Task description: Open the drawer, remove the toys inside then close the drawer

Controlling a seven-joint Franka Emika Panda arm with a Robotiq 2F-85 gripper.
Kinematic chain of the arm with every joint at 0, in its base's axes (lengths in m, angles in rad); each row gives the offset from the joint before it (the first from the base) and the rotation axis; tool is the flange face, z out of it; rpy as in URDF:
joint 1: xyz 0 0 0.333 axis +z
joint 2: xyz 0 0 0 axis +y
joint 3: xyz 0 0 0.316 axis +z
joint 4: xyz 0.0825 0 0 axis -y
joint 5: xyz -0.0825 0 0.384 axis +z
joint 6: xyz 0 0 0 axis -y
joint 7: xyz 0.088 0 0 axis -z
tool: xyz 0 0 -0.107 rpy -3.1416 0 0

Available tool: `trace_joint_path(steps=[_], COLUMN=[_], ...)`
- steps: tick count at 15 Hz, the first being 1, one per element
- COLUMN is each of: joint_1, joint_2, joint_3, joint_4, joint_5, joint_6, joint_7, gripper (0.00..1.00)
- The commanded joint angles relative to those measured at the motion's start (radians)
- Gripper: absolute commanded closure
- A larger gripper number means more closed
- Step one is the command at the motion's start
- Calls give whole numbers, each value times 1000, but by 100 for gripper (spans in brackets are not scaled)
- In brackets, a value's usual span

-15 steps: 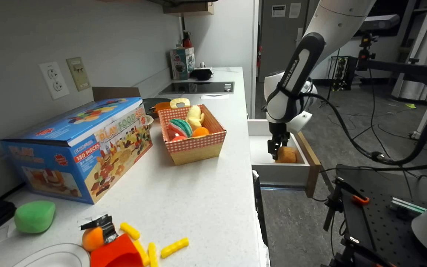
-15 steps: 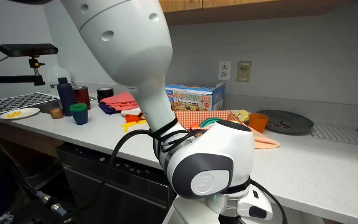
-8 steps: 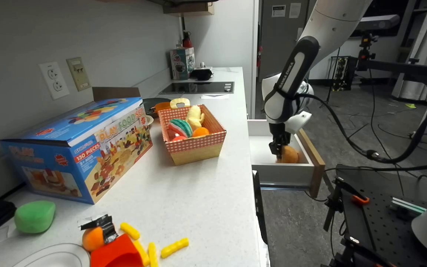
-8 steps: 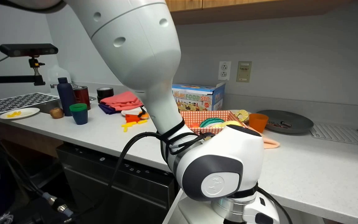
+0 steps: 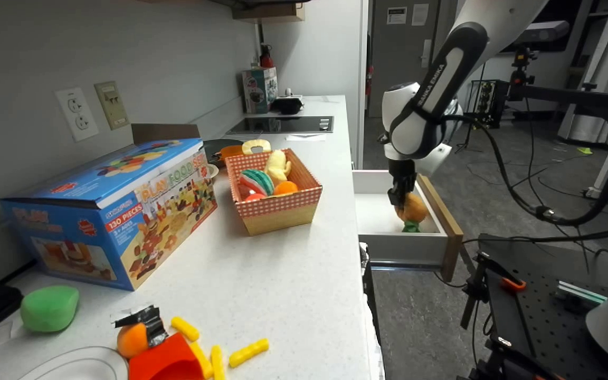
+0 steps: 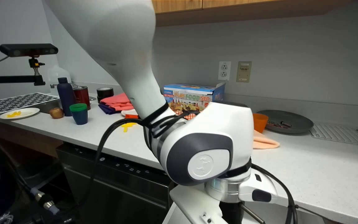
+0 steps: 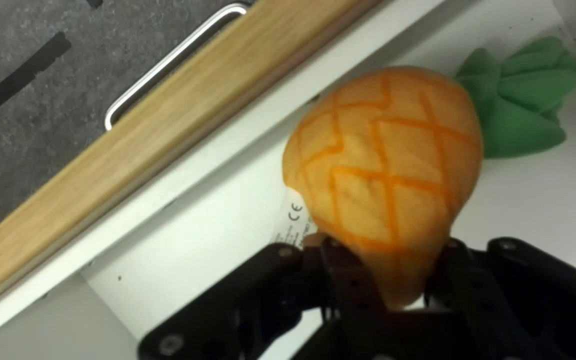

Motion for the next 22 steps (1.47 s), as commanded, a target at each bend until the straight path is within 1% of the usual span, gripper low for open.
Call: trace_joint_path(steps=[1,3,6,9,11,13,16,18,20,21,22], joint_1=[33,34,35,62,89,122,180,227,267,302,232], joint_2=[-228,-325,-461,-588,-648,-683,-701,-717,-725,-735,-684], joint_3=[-24,-9,38,95,134,168,177,153,126,100,165], joint_4=[-157,-202,-254,-293,-308,-315,-317,-333,-342,-349,-312], joint_5=[-85,-110,-88,-71,-76,-80,-71,-73,-66,-55,-63], joint_6=[121,181,245,288,316,354,426,449,450,432,433], joint_7=[23,19,-13,-32,-39,-51,-91,-101,-119,-133,-90], gripper=[95,95,95,95,95,95,95,95,95,95,81])
